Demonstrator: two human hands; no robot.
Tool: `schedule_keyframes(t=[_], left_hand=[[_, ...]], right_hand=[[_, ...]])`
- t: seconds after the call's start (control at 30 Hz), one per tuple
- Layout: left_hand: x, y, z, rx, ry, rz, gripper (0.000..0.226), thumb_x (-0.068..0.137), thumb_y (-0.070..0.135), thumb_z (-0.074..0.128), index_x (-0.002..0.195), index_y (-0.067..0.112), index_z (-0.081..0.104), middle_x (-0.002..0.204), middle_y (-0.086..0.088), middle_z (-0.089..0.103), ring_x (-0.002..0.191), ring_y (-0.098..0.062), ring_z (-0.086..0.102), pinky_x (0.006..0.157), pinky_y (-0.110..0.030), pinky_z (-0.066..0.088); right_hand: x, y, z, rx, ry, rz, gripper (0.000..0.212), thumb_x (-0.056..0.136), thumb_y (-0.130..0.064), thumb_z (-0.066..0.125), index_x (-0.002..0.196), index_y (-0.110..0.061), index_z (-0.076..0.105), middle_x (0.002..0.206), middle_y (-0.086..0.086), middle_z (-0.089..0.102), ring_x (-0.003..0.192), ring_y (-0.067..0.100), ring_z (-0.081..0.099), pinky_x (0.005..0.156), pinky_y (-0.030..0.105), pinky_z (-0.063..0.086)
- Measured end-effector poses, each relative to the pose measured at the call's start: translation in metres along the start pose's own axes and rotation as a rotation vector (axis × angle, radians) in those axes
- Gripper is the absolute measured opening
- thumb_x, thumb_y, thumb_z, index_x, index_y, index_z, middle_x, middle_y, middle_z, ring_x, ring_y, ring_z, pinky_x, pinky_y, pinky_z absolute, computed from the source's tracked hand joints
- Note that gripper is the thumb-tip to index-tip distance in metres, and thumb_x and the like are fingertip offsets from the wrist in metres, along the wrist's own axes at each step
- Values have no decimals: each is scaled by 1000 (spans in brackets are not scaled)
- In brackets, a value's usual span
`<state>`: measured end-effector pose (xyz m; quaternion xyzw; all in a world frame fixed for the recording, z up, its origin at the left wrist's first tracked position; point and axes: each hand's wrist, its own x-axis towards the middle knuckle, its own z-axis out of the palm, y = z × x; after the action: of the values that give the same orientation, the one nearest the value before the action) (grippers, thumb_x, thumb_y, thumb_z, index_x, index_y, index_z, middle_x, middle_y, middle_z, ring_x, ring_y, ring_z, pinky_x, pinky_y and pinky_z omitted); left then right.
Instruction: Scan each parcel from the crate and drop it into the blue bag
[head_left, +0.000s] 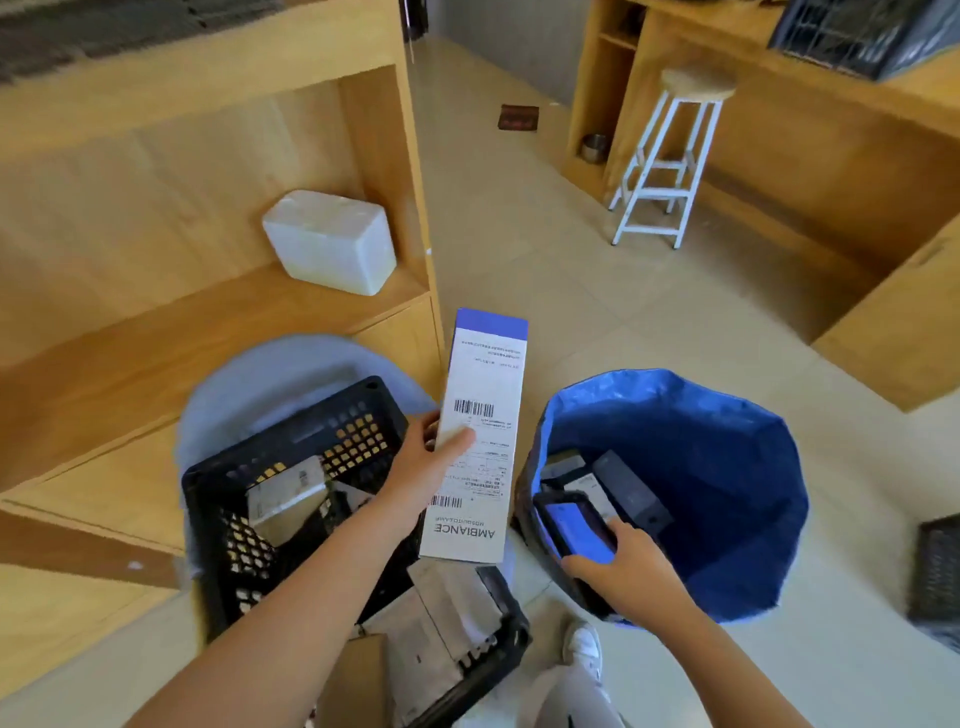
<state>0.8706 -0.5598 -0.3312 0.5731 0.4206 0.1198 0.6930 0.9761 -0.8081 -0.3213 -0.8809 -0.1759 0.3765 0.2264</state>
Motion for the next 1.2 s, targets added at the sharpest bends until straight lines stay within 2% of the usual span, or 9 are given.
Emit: schedule_keyframes(t=[0.07,0.27,0.4,0.47,0.53,0.67,0.8,1.0,1.2], left_hand=[[16,0,37,35,-46,-34,53,85,27,76,130,19,49,119,-2,66,101,-20,69,80,-37,57],[60,-27,156,131,-166,-175,30,93,24,66,121,19,55,107,-3,71,79,-9,71,56,-22,54],[93,-58,229,188,-205,-307,34,87,48,65,114,29,60,109,-1,73,92,-16,72,82,-39,58],[112,-81,255,207,-215,-364,20,97,42,56,113,31,60,109,1,73,94,-15,70,82,-37,57],[127,-104,273,220,-229,-434,28,100,41,51,124,29,57,116,-1,71,100,-16,69,82,-36,56],[164,-160,288,243,-180,-600,45,97,49,50,133,22,55,123,-6,67,106,-24,67,89,-38,54],[230,-278,275,465,-3,-700,93,65,78,50,137,19,52,126,-8,63,107,-29,63,94,-44,53],[270,-318,284,675,57,-744,64,93,50,53,132,-1,50,125,-19,62,107,-36,63,87,-38,54],[306,-385,277,676,55,-783,62,94,51,54,129,0,49,119,-16,65,100,-33,66,87,-39,55]], right_hand=[[11,30,-18,30,24,66,47,67,-55,74,93,-20,57,91,2,64,73,16,64,57,27,49],[46,122,-76,111,30,225,67,54,-67,68,103,-23,58,98,-1,63,81,15,65,72,35,57],[73,168,-115,91,-23,307,67,58,-64,66,111,-23,56,100,-3,61,82,13,63,70,30,53],[89,185,-131,79,-30,324,64,62,-62,67,112,-24,55,99,-4,62,81,11,62,65,27,50],[107,200,-140,66,-22,336,58,68,-58,70,111,-23,55,97,-5,62,78,8,61,60,24,47],[149,222,-139,83,-7,380,63,66,-61,68,115,-24,54,102,-5,61,84,13,62,68,29,50],[204,236,-120,117,-28,386,56,70,-56,72,112,-23,55,103,-5,61,82,8,60,64,24,46],[285,259,-68,162,-67,351,71,56,-67,63,112,-22,55,106,-3,59,84,11,63,68,29,55],[338,284,-26,153,-74,330,54,68,-57,72,107,-23,56,105,-4,56,85,11,62,72,32,59]])
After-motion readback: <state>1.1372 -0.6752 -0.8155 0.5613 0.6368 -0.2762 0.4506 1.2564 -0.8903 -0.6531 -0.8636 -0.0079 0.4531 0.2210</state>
